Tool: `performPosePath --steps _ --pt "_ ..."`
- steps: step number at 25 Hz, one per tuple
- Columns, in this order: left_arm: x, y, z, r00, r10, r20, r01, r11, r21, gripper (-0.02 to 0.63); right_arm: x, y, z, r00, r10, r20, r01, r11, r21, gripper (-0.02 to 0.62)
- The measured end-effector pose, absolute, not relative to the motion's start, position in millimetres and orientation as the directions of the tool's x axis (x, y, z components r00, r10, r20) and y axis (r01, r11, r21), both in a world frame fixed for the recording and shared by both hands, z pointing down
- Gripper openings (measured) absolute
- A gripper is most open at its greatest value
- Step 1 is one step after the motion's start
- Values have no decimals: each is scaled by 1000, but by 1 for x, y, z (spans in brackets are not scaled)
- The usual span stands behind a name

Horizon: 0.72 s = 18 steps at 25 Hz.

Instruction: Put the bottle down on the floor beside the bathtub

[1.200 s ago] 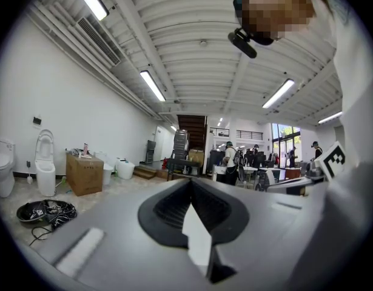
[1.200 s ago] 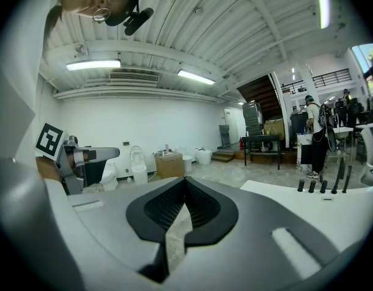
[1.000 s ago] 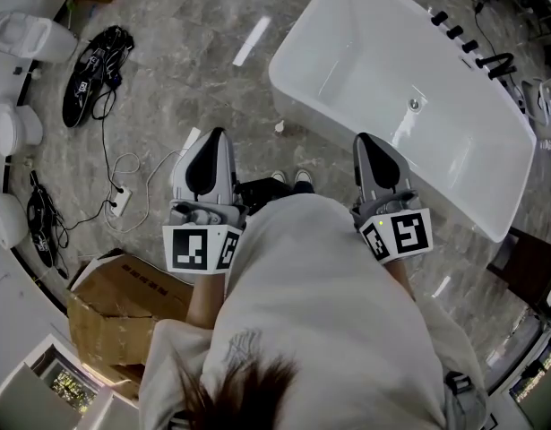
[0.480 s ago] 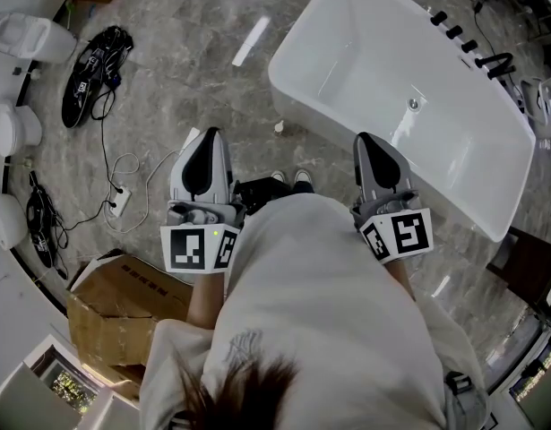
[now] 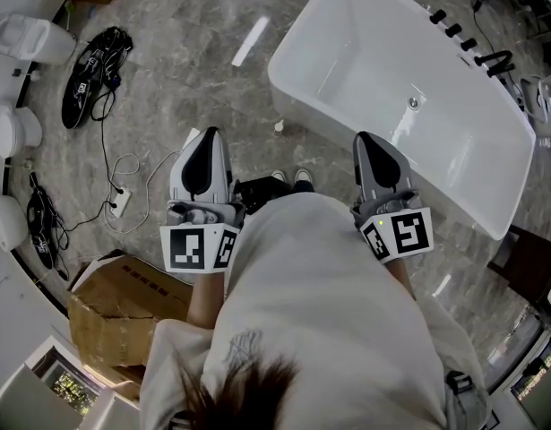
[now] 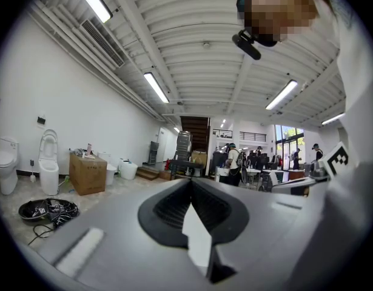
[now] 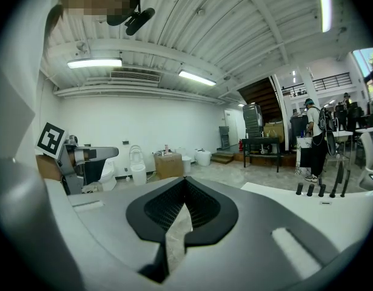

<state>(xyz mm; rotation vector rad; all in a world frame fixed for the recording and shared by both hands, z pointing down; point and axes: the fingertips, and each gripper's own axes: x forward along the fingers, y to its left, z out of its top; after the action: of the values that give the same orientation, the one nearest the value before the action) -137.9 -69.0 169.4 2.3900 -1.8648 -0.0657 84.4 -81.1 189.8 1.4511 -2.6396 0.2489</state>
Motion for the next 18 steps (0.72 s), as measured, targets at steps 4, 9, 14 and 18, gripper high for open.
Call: performPosePath --steps 4,9,14,18 --pt "-136 -67 170 248 -968 35 -964 -243 111 49 83 -78 189 -546 -819 179 -837 542 -77 -2" --pt "-135 -66 169 252 -967 33 -963 -247 109 49 82 -76 189 -546 -818 182 -837 542 -74 -2" --pt "-134 -63 169 251 -968 30 -963 -246 111 49 84 -74 187 -546 -819 178 -837 543 -69 -2" --pt "-134 -58 169 250 -968 29 -964 -246 101 49 85 -68 190 -545 -816 194 -837 544 -66 -2"
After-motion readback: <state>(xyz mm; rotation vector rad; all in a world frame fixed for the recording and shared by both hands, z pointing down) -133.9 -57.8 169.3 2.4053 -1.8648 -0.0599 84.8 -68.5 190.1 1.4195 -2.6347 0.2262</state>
